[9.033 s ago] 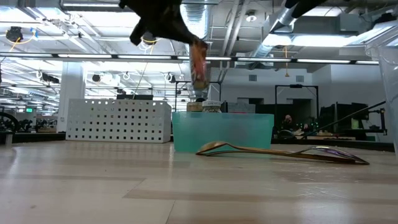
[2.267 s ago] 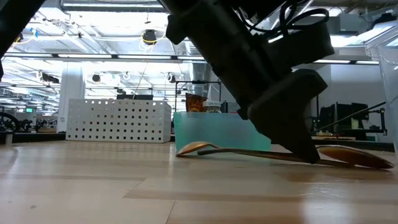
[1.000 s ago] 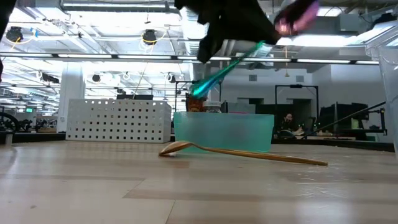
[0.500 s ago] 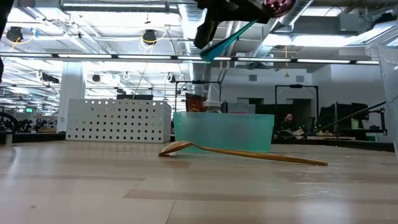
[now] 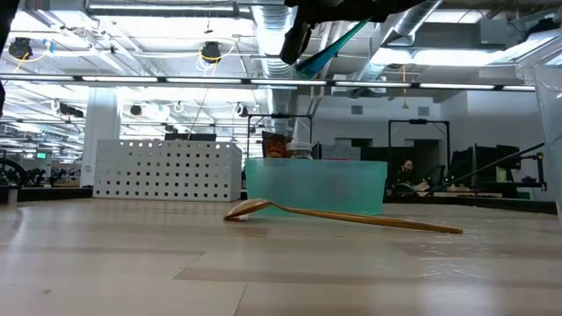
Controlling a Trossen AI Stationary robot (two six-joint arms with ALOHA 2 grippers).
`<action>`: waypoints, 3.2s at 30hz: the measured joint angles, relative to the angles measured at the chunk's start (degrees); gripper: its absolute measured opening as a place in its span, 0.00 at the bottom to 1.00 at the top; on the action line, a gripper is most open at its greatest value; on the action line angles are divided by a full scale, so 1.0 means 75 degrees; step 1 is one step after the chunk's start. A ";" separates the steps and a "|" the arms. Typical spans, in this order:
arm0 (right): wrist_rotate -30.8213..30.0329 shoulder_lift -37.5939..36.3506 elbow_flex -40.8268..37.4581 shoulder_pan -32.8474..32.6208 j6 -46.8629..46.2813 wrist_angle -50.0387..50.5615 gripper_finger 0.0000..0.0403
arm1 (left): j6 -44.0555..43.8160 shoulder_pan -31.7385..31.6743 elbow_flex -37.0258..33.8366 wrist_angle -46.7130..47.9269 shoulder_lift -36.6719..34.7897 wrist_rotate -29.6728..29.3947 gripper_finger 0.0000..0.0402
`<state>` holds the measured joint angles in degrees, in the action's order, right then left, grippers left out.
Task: Pick & Place Food Item
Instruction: Put the blue spoon into the transparent bin
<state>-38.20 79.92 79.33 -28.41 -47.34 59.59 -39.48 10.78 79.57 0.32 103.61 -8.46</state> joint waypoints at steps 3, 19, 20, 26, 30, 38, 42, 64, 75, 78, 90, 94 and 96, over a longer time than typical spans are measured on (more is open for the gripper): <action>0.0356 0.0000 0.0000 0.0115 0.0207 -0.0037 0.27 | -0.0013 0.0010 0.0000 0.0011 0.0002 -0.0017 0.00; 0.0408 -0.0009 0.0000 0.0155 0.0459 -0.0021 0.01 | 0.1027 0.0016 0.0006 0.1463 -0.0037 0.0133 0.21; 0.0408 -0.0009 0.0000 0.0162 0.0394 0.0103 0.01 | 0.1127 0.0013 0.0006 0.1705 -0.0043 0.0133 0.25; 0.0739 -0.0011 0.0000 0.0156 -0.0103 0.0970 0.00 | 0.1821 0.0054 -0.0114 0.2546 -0.0536 0.0185 0.46; 0.1533 -0.0009 0.0136 0.0059 -0.0146 0.1180 0.00 | 0.2198 0.0177 -0.0338 0.2471 -0.1268 0.0205 0.55; 0.2792 0.0011 0.2155 -0.0117 0.0355 0.2949 0.00 | 0.2267 0.0374 -0.0989 0.2207 -0.2971 0.0387 0.60; 0.3489 0.0006 0.3341 -0.0081 0.0922 0.4026 0.00 | 0.2053 0.0374 -0.1561 0.1993 -0.3787 0.0387 0.59; 0.7769 0.0945 0.3611 0.0300 0.3961 0.4054 0.00 | 0.0941 0.0728 -0.3826 -0.0482 -0.4817 -0.0090 0.49; 0.7511 0.0939 0.3146 -0.0168 0.6006 0.4050 0.00 | 0.0938 0.1233 -0.3840 -0.0438 -0.4799 -0.0782 0.48; 0.7490 0.0936 0.2583 -0.0168 0.6398 0.4055 0.00 | 0.0938 0.1409 -0.3838 -0.0447 -0.4799 -0.0974 0.49; 0.7536 0.0936 0.0171 -0.0086 0.6874 0.3940 0.00 | 0.0580 0.1837 -0.3838 -0.0450 -0.4799 -0.1758 0.47; 0.7863 0.0933 -0.0228 -0.0003 0.6672 0.3698 0.00 | 0.0428 0.1837 -0.3838 -0.0450 -0.4799 -0.1761 0.47; 0.7918 0.0936 -0.0274 0.0062 0.6602 0.3674 0.00 | 0.0425 0.1837 -0.3838 -0.0448 -0.4799 -0.1761 0.47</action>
<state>21.19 86.94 77.28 -27.95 2.18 87.15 -36.29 24.56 50.78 -3.04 67.61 -21.67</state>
